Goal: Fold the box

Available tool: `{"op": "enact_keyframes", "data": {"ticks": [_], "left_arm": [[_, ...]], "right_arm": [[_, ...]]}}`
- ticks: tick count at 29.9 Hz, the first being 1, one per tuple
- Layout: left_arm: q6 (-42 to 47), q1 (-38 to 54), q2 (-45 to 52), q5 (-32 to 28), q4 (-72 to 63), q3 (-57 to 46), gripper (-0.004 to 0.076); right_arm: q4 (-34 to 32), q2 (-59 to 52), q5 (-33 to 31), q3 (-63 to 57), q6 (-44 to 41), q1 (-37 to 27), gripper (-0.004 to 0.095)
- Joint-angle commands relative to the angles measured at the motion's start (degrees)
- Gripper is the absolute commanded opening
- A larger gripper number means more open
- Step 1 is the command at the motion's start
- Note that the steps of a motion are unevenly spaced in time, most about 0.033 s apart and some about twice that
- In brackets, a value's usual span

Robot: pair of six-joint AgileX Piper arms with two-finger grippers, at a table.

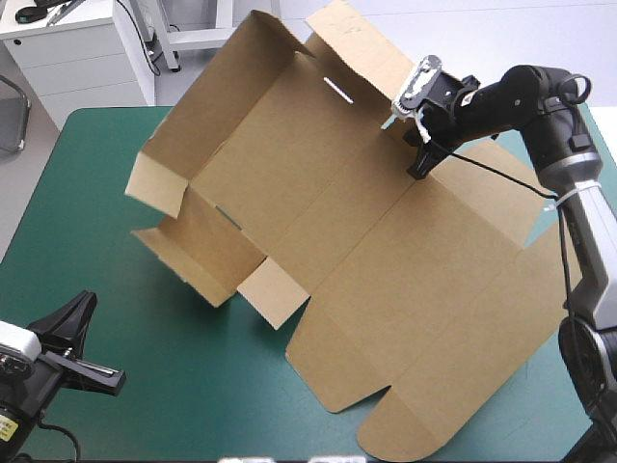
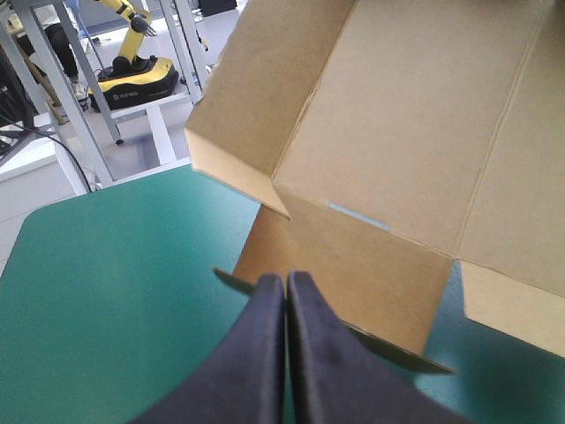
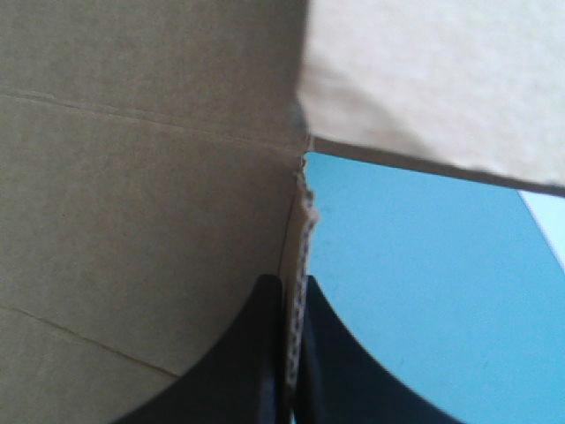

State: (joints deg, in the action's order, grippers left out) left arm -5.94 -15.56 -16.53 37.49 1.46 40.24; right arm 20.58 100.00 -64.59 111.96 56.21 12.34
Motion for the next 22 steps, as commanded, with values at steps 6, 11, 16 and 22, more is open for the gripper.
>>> {"op": "enact_keyframes", "data": {"ticks": [6,11,16,22], "left_arm": [[-0.1,0.0,-0.8,-1.7,-0.2,1.9,-0.0008],[-0.1,0.0,-0.8,-1.5,-0.3,1.9,-0.0008],[-0.1,0.0,-0.8,-1.5,-0.3,1.9,-0.0008],[-0.1,0.0,-0.8,-1.5,-0.3,1.9,-0.0008]], "right_arm": [[1.8,0.4,9.5,2.0,19.8,5.2,-0.0020],[2.3,3.5,6.7,2.0,22.4,8.0,-0.0020],[2.1,7.1,6.3,2.0,23.7,10.5,-0.0020],[2.2,11.0,6.3,2.0,23.7,12.0,-0.0020]]}}
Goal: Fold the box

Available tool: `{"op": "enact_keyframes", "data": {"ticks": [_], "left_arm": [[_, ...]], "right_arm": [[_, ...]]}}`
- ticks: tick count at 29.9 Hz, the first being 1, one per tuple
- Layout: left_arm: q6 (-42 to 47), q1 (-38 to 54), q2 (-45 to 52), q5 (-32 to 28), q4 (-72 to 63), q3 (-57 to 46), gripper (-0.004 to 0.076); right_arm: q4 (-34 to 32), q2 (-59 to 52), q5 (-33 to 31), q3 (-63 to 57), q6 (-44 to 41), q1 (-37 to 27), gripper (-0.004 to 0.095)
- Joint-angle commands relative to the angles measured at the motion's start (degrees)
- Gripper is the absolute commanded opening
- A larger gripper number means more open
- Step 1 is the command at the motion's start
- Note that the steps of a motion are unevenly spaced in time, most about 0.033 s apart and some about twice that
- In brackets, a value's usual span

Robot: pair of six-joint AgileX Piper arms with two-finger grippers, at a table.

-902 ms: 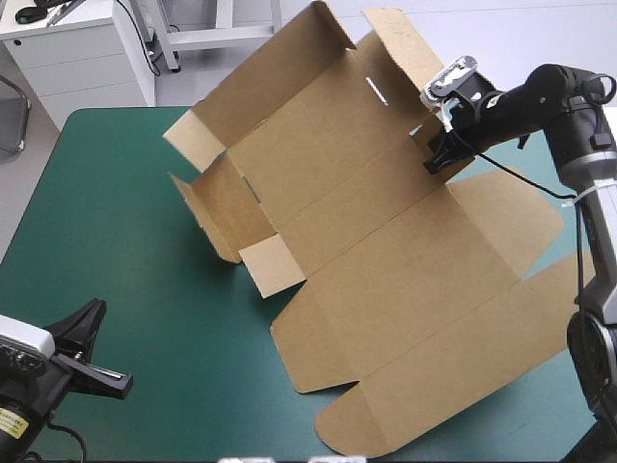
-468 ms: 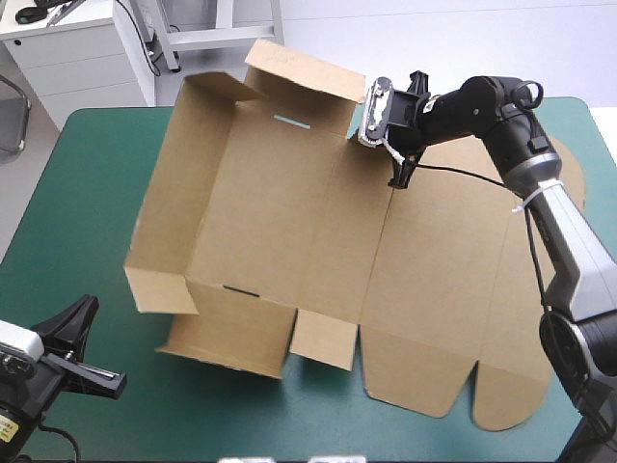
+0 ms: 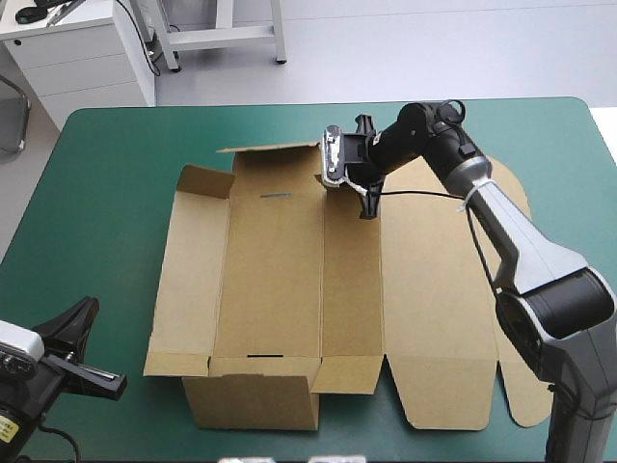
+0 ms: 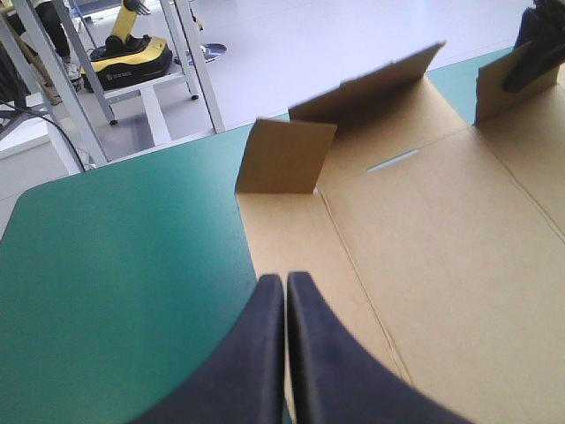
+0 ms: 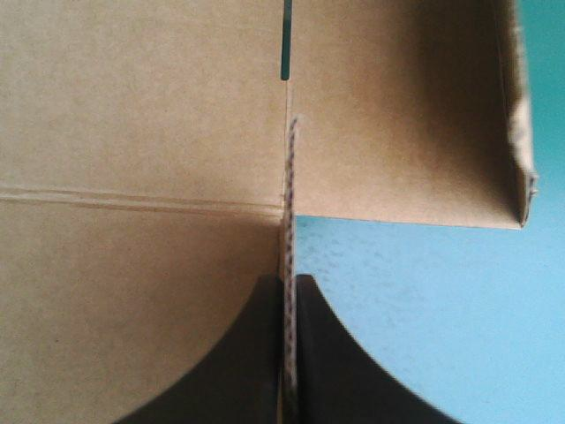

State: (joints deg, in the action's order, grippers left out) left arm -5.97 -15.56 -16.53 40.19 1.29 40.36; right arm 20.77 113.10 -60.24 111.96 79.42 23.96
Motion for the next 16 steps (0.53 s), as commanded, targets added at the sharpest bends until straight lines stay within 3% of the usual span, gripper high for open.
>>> {"op": "enact_keyframes", "data": {"ticks": [1,12,14,16], "left_arm": [[-0.1,0.0,-0.8,-4.2,-0.2,1.7,-0.0008],[-0.1,0.0,-0.8,-4.2,-0.2,1.7,-0.0008],[-0.1,0.0,-0.8,-4.2,-0.2,1.7,-0.0008],[-0.1,0.0,-0.8,-4.2,-0.2,1.7,-0.0008]], "right_arm": [[2.2,-1.7,2.0,2.0,0.5,0.6,-0.0020],[4.8,-0.6,2.3,2.0,-1.3,2.0,0.0004],[4.9,-0.2,2.1,2.0,-4.2,2.0,0.0104],[4.9,0.0,2.4,2.0,-6.7,2.0,0.0272]]}}
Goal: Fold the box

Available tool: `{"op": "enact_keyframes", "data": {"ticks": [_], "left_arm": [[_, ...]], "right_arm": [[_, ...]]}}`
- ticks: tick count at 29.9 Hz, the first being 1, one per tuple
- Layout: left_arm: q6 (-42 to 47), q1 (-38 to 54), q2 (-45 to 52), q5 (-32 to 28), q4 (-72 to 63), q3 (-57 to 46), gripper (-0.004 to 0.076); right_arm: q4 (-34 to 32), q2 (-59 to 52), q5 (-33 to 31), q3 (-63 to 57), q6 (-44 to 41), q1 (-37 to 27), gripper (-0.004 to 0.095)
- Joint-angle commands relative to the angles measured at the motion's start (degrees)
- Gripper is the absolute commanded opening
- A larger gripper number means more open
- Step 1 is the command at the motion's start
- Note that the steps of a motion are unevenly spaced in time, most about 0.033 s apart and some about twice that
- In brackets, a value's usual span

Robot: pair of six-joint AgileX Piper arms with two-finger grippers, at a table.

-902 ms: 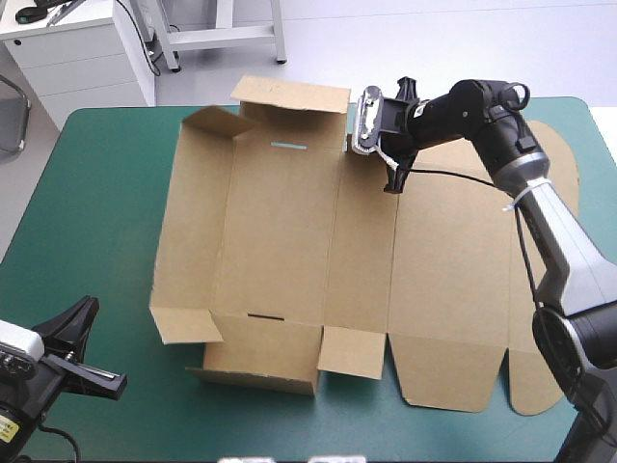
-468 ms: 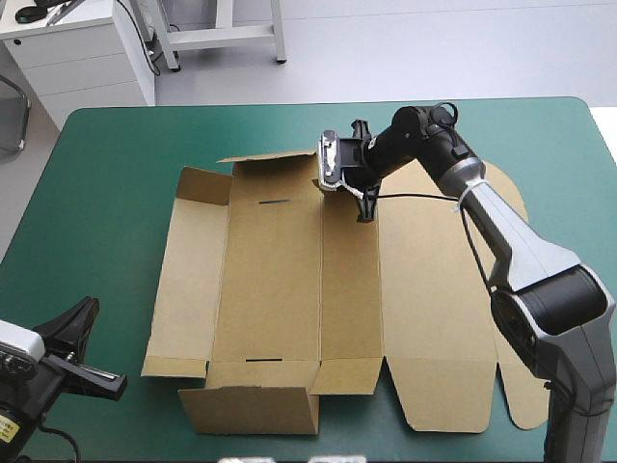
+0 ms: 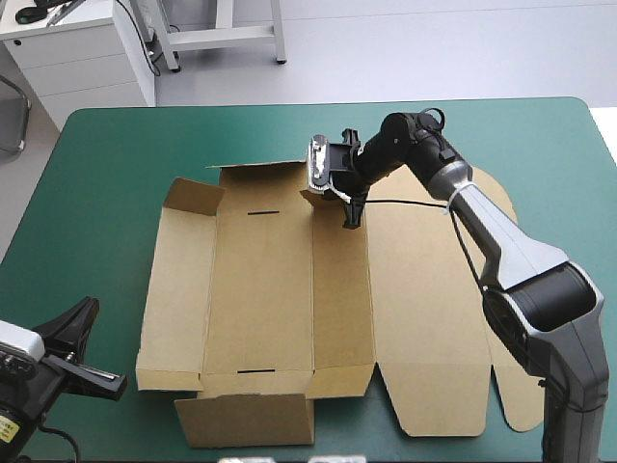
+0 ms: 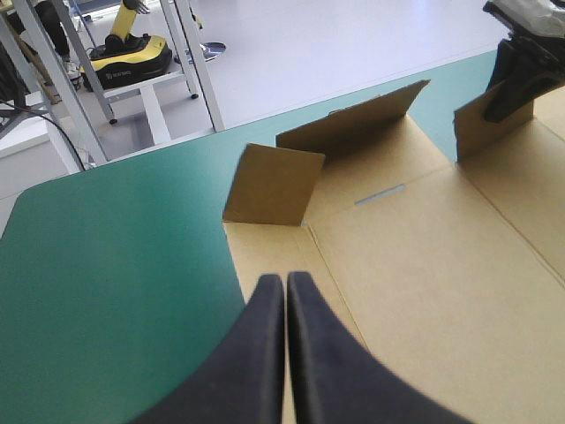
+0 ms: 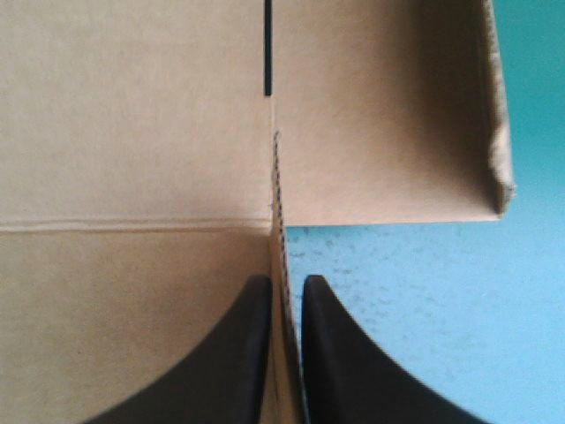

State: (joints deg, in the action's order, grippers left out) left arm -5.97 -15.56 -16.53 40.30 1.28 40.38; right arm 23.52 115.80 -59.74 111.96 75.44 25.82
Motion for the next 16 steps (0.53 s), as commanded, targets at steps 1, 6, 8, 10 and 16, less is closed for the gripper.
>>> {"op": "enact_keyframes", "data": {"ticks": [1,6,8,10,16], "left_arm": [[-0.1,0.0,-0.8,-4.3,-0.2,1.7,-0.0008],[-0.1,0.0,-0.8,-4.3,-0.2,1.7,-0.0008],[-0.1,0.0,-0.8,-4.3,-0.2,1.7,-0.0008],[-0.1,0.0,-0.8,-4.3,-0.2,1.7,-0.0008],[-0.1,0.0,-0.8,-4.3,-0.2,1.7,-0.0008]], "right_arm": [[2.1,-2.6,2.1,2.0,-3.4,0.1,0.0388],[1.7,-2.7,2.7,2.0,-3.9,0.1,0.0814],[1.6,-2.9,2.7,2.0,-4.9,0.1,0.0823],[1.3,-3.3,2.7,2.0,-7.2,0.1,0.0795],[-1.8,-4.7,0.6,3.5,-19.1,0.1,0.0676]]}}
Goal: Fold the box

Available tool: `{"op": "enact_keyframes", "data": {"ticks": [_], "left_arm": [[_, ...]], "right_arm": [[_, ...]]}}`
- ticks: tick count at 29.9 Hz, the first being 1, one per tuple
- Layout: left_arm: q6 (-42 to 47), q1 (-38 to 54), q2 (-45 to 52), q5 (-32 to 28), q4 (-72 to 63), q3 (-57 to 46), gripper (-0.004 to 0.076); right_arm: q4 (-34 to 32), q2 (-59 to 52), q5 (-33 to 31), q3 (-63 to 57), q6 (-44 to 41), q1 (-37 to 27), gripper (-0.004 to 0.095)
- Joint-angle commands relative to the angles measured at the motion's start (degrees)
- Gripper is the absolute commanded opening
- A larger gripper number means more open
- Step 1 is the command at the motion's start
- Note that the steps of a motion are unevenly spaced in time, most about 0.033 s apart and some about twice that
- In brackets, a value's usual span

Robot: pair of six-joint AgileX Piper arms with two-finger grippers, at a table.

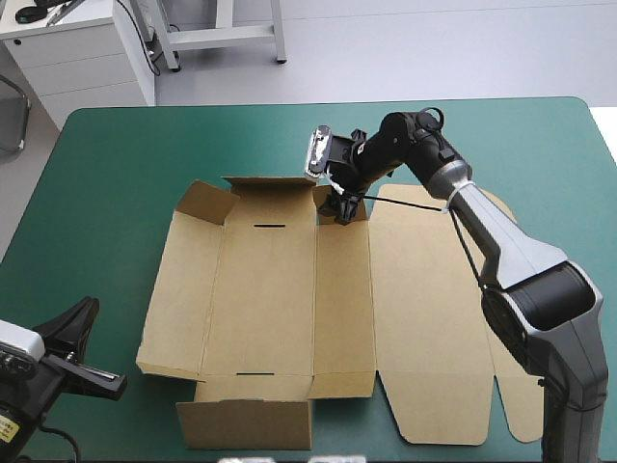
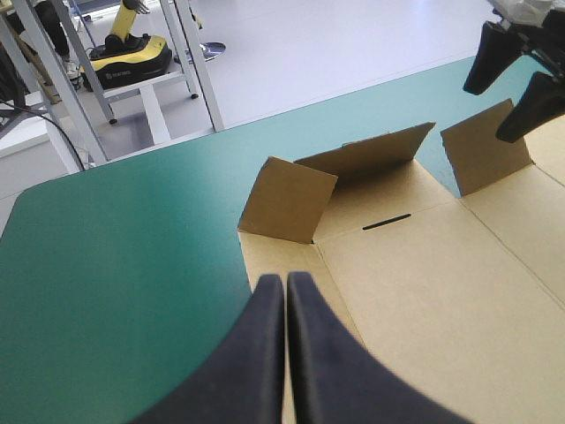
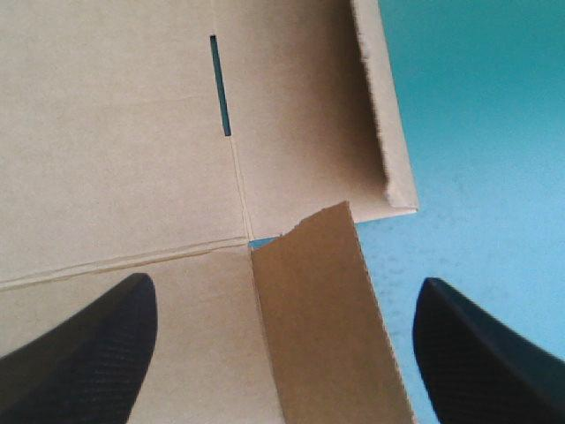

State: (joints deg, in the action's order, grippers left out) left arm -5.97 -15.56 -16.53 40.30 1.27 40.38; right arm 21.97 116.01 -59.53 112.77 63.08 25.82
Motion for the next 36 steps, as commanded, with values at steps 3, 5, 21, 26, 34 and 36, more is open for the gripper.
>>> {"op": "enact_keyframes", "data": {"ticks": [3,5,21,26,34,36], "left_arm": [[-0.1,0.0,-0.8,-4.3,-0.2,1.7,-0.0008],[-0.1,0.0,-0.8,-4.3,-0.2,1.7,-0.0008],[-0.1,0.0,-0.8,-3.7,0.0,1.7,-0.0008],[0.1,0.0,-0.8,-2.6,-0.2,1.7,-0.0008],[0.4,0.0,-0.8,-2.3,-0.2,1.7,-0.0008],[0.4,0.0,-0.8,-2.3,-0.2,1.7,-0.0008]], "right_arm": [[-4.5,-6.1,-0.3,4.4,-17.2,0.1,0.0556],[-8.4,-6.8,-0.9,5.9,-23.0,0.1,0.0425],[-43.1,-13.5,-12.4,9.1,-61.0,0.1,-0.0020],[-39.8,-14.9,-12.4,9.0,-61.8,-2.9,-0.0020],[-22.3,-18.2,-12.4,7.7,-60.7,-14.7,-0.0020],[-20.5,-19.9,-12.4,5.2,-60.1,-16.4,-0.0020]]}}
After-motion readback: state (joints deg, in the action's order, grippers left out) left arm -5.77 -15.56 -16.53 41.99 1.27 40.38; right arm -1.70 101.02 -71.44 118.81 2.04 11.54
